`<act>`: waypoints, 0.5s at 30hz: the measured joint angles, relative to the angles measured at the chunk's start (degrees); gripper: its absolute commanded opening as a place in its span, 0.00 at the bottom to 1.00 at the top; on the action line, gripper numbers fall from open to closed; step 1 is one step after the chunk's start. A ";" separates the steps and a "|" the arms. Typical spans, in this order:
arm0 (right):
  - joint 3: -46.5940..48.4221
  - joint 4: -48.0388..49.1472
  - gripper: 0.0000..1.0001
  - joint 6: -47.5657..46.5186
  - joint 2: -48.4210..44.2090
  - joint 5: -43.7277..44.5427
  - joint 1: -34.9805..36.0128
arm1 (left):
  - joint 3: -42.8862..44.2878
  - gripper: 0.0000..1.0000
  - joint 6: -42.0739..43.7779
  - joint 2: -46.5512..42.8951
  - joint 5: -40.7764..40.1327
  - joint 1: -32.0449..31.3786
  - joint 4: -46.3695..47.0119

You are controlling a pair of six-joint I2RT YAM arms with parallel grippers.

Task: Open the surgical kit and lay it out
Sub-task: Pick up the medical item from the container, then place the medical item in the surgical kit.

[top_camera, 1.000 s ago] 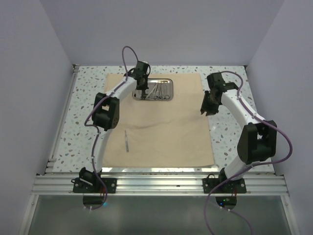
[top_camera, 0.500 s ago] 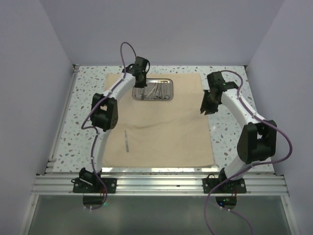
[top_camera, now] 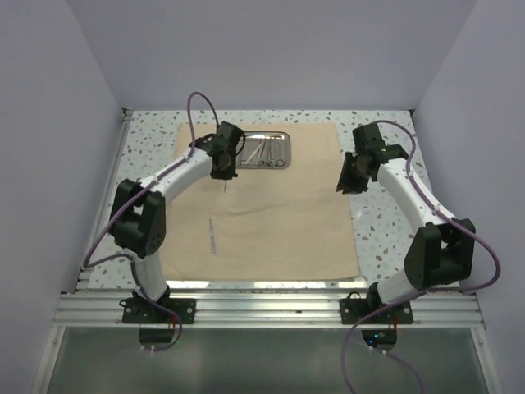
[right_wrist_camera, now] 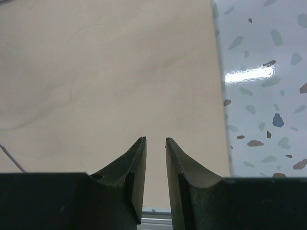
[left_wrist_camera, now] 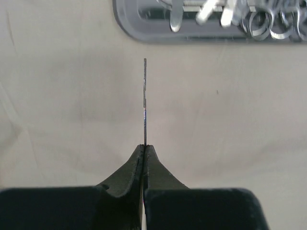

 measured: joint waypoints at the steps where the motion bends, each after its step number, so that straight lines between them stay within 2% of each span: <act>1: -0.90 0.26 0.27 0.11 -0.76 -0.48 0.00 | -4.07 0.00 -0.72 -3.54 -0.33 -1.36 0.48; 5: -5.07 1.66 0.27 0.96 -4.07 -2.19 0.00 | -18.05 0.00 -4.59 -16.06 -0.94 -7.19 0.57; 8: -7.98 2.36 0.26 1.46 -6.47 -2.97 0.00 | -26.97 0.00 -7.72 -22.43 -1.20 -8.87 0.39; 15: -12.33 3.39 0.26 1.88 -10.95 -4.22 0.00 | -38.86 0.00 -13.94 -27.91 -2.40 -9.79 0.42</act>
